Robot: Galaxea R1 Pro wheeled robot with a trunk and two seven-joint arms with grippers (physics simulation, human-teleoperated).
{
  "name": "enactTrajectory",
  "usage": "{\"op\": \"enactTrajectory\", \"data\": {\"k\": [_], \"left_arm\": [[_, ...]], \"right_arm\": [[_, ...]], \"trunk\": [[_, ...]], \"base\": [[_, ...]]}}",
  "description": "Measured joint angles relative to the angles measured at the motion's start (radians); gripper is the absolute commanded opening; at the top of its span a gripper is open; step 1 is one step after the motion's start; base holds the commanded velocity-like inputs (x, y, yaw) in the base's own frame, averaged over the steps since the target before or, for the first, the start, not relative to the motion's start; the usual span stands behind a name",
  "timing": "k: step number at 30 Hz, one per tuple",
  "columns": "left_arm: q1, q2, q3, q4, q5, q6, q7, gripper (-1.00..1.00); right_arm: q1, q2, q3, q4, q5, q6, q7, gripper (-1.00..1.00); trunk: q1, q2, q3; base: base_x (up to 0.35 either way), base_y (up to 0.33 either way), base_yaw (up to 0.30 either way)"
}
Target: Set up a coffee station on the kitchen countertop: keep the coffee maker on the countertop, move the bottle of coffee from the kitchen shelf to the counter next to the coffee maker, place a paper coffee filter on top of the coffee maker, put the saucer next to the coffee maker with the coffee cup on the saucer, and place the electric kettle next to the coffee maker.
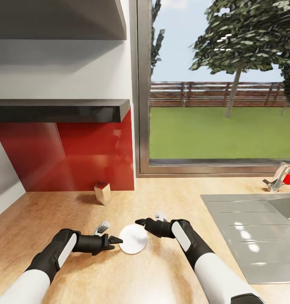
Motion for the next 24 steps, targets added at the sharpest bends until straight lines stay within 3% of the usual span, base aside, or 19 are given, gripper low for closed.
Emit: {"op": "enactTrajectory", "data": {"k": [10,17,24], "left_arm": [[-0.007,-0.004,0.000,-0.009,0.004,0.003,-0.001,1.00],[-0.016,-0.044,0.000,-0.015,0.008,0.004,0.000,1.00],[-0.016,-0.058,0.001,-0.014,0.008,0.002,0.001,1.00]], "right_arm": [[0.000,0.000,0.000,0.009,-0.001,-0.009,0.000,1.00],[0.000,0.000,0.000,0.007,-0.001,-0.009,0.002,1.00],[0.000,0.000,0.000,0.007,-0.001,-0.009,0.002,1.00]], "trunk": [[0.000,0.000,0.000],[0.000,0.000,0.000],[0.000,0.000,0.000]], "base": [[0.000,0.000,0.000],[0.000,0.000,0.000],[0.000,0.000,0.000]]}}
